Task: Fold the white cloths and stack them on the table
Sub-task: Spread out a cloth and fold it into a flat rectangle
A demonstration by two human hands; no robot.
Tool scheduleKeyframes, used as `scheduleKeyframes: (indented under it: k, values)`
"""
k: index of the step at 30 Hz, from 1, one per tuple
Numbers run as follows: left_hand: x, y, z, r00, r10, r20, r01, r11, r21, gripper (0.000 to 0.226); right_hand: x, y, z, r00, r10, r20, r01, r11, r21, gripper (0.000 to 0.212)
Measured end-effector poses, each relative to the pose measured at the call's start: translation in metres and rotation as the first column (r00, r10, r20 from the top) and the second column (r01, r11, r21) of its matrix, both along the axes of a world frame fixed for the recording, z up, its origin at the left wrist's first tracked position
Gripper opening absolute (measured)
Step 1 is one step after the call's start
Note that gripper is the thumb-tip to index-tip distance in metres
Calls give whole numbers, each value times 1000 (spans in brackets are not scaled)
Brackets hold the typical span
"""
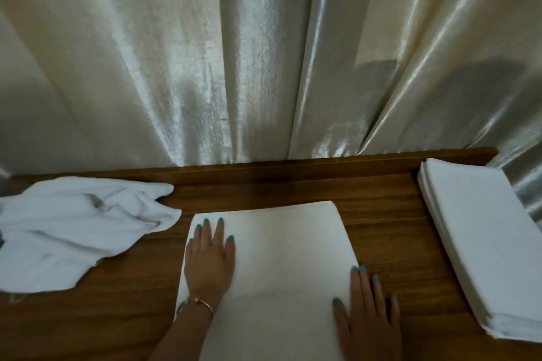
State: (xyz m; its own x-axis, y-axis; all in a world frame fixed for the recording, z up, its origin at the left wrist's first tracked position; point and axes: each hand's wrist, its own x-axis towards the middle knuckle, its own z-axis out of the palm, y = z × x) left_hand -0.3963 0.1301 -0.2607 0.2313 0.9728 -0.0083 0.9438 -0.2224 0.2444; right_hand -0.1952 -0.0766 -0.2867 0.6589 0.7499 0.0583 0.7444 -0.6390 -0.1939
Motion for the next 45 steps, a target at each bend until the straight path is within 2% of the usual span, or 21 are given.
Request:
scheduleKeyframes:
  k: [5,7,9,10,12,14,16,18,19,21,23,25,28,30,32,36,39,42,45]
  values:
    - [-10,4,-5,996,-9,-90,1,997,-80,62,2,-3,-4,999,45,28,-45,999,-4,76]
    - [-9,-1,-2,989,-28,-143,24,999,-30,63,3,-6,-4,996,83,30,-84,995,50,71]
    - [-8,-16,-3,984,-117,-132,125,990,58,59,3,-11,-5,978,191,87,-204,962,180,58]
    - [-8,-28,-6,974,-210,-85,218,972,88,53,4,-15,-7,945,284,160,-317,916,245,49]
    - [-6,-58,-9,908,-420,3,417,903,106,46,7,-19,-10,807,502,312,-582,763,279,33]
    - [-4,-86,-7,809,-586,46,581,809,91,43,14,-20,-6,643,649,406,-754,630,186,29]
    - [-5,-108,-9,682,-731,1,727,679,104,40,18,-21,6,554,713,429,-811,578,87,30]
    - [-12,-126,-6,593,-803,-57,805,589,73,41,20,-25,21,535,745,399,-815,579,13,28]
    - [-18,-131,-4,576,-814,-75,817,574,54,41,20,-28,28,530,759,377,-815,580,-21,28]
    - [-37,-141,0,599,-794,-108,799,602,4,43,18,-40,36,518,796,314,-821,565,-79,29]
    - [-55,-142,1,629,-761,-160,765,642,-48,51,20,-50,41,547,805,230,-810,578,-100,35]
    - [-75,-146,2,620,-762,-185,762,641,-88,64,13,-61,45,596,788,154,-774,615,-149,50]
    - [-99,-159,5,633,-747,-204,723,664,-190,81,-3,-77,54,685,728,7,-695,657,-291,86]
    - [-108,-169,10,624,-748,-227,714,664,-224,92,-13,-85,61,713,696,-81,-665,635,-393,105]
    - [-115,-179,12,618,-745,-251,704,667,-244,100,-22,-95,64,722,683,-111,-653,619,-436,115]
    - [-127,-197,11,580,-763,-286,714,645,-272,114,-35,-114,64,719,684,-120,-640,586,-498,119]
    - [-139,-209,11,520,-768,-375,742,623,-248,117,-44,-128,65,672,738,-60,-634,532,-561,116]
    - [-148,-224,19,519,-762,-387,734,629,-254,105,-57,-142,63,584,809,67,-628,502,-594,95]
    - [-152,-225,31,503,-806,-312,731,590,-343,87,-63,-147,67,595,803,40,-635,500,-589,82]
